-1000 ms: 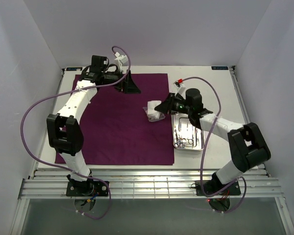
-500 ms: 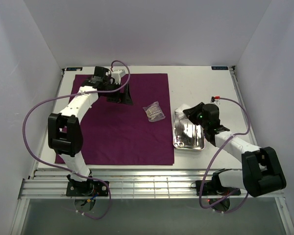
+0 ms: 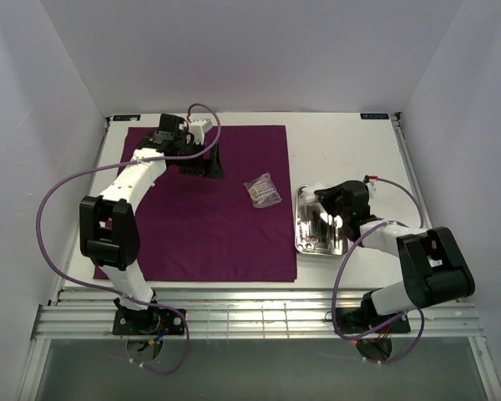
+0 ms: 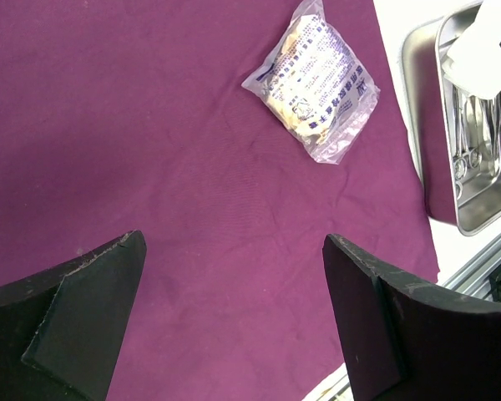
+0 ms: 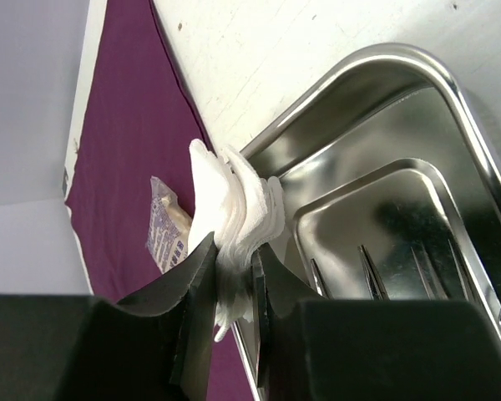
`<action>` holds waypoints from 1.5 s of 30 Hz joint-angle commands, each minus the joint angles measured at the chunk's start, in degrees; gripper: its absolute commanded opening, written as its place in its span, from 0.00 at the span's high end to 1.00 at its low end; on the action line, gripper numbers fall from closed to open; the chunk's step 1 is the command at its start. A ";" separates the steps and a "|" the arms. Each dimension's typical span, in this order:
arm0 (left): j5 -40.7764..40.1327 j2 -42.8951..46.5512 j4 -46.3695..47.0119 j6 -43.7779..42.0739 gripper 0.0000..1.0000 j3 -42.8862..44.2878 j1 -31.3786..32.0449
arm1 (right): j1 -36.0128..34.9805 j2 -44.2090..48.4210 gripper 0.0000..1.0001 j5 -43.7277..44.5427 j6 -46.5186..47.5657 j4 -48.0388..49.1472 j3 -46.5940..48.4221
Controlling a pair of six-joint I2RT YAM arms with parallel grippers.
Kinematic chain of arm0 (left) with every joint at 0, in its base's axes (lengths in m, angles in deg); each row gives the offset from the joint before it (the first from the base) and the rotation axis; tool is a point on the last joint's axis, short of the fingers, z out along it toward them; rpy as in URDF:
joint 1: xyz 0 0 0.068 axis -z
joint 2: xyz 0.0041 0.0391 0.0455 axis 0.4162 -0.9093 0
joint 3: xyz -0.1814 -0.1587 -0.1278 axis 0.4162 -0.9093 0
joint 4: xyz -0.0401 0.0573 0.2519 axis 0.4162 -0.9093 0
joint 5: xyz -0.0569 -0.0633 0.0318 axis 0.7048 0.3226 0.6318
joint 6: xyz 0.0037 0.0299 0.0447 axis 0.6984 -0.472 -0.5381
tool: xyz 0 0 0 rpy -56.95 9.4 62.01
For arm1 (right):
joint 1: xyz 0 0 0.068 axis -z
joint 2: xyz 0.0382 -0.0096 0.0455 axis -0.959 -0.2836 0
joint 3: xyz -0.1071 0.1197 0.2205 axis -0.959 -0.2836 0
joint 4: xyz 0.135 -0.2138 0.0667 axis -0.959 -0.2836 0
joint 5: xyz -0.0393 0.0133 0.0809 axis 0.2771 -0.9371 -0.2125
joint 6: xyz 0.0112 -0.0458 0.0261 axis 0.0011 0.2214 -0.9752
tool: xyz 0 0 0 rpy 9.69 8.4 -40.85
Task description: Prepare the surgical pack
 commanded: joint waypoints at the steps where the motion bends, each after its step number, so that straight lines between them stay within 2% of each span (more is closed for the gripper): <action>1: -0.19 3.63 0.36 -0.53 0.02 -0.09 -0.21 | 0.13 -0.80 0.92 0.60 -3.63 6.51 -0.87; 9: 0.42 3.10 0.62 -0.53 0.02 0.34 -0.12 | -0.58 -3.69 0.92 0.07 -4.69 9.76 -3.07; 13: 0.60 3.19 0.62 -0.44 0.02 0.26 -0.12 | -0.84 -5.37 0.92 -1.33 -3.55 6.16 -0.61; 20: 0.86 3.01 0.62 -0.27 0.02 0.26 -0.12 | -1.63 -4.23 0.92 2.53 -4.85 2.39 -2.10; 23: 0.78 3.01 0.62 -0.27 0.02 0.78 -0.12 | -1.63 -3.17 0.75 2.71 -5.57 1.42 -2.37; 24: 0.78 3.01 0.62 -0.27 0.02 0.87 -0.12 | -1.63 -2.39 0.62 2.80 -5.57 0.28 -2.19; 27: 1.13 2.75 0.53 -0.18 0.02 1.14 -0.12 | -1.63 -0.89 0.49 3.76 -5.48 -3.05 -1.49; 36: 1.57 2.31 0.62 -0.09 0.02 1.40 -0.21 | -1.63 7.36 0.42 7.19 -6.18 -15.98 -0.08; 41: 2.00 2.22 0.53 -0.09 0.02 1.66 -0.21 | -1.72 14.30 0.43 6.93 -4.18 -25.64 2.20; 44: 2.01 2.13 0.62 -0.09 0.02 1.66 -0.21 | -1.81 14.33 0.64 5.35 9.33 -25.04 6.05; 45: 1.92 2.13 0.62 -0.09 0.02 1.75 -0.21 | -1.72 13.19 0.74 4.82 14.07 -31.22 8.51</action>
